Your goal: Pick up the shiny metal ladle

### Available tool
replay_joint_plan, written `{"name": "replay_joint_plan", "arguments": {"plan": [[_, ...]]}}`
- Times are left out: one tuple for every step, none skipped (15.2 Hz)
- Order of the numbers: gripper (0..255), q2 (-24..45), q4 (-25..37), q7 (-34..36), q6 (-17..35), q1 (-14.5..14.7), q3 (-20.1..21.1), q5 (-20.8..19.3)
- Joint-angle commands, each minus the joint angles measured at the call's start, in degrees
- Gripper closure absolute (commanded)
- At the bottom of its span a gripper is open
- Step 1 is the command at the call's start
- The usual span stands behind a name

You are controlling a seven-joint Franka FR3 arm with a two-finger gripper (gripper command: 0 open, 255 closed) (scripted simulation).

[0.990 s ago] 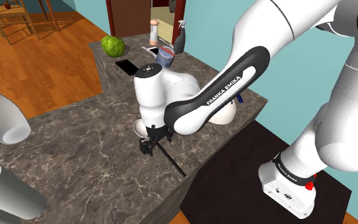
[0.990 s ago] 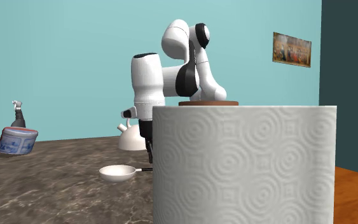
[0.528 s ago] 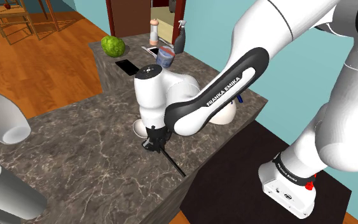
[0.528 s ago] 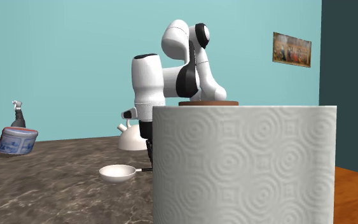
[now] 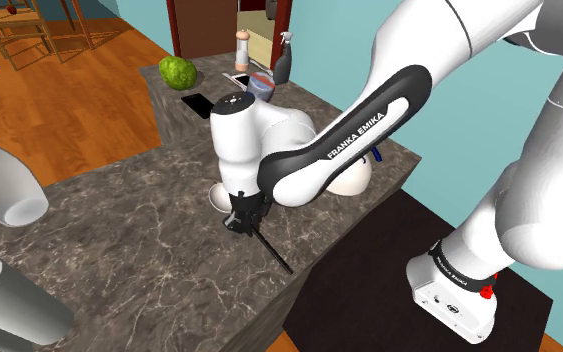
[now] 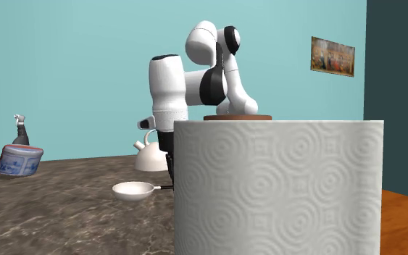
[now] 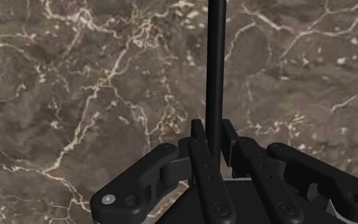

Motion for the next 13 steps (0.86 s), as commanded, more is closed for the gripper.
{"name": "replay_joint_plan", "arguments": {"plan": [[255, -1.3, 0.0, -0.5, -1.1, -0.3, 0.5, 0.9], [255, -1.9, 0.1, -0.9, -1.7, -0.4, 0.7, 1.4], [255, -2.6, 0.2, -1.2, -2.4, -0.6, 0.8, 1.8], [255, -3.2, 0.3, -1.5, -3.0, -0.7, 1.0, 2.3], [255, -3.8, 0.4, -1.8, -3.7, -0.9, 1.2, 2.7], [255, -4.4, 0.6, -2.1, -4.3, -1.0, 1.4, 3.2], [255, -5.0, 0.7, -2.4, -5.0, -1.1, 1.5, 3.6], [255, -5.6, 0.9, -2.7, -5.7, -1.2, 1.6, 4.0], [255, -6.2, 1.1, -3.0, -6.3, -1.3, 1.8, 4.4], [255, -6.7, 1.3, -3.2, -7.0, -1.4, 1.9, 4.8], [255, -7.3, 1.5, -3.5, -7.7, -1.5, 2.0, 5.2], [255, -7.4, 1.5, -3.6, -7.8, -1.5, 2.0, 5.3], [255, -7.4, 1.5, -3.6, -7.8, -1.5, 2.0, 5.3]]}}
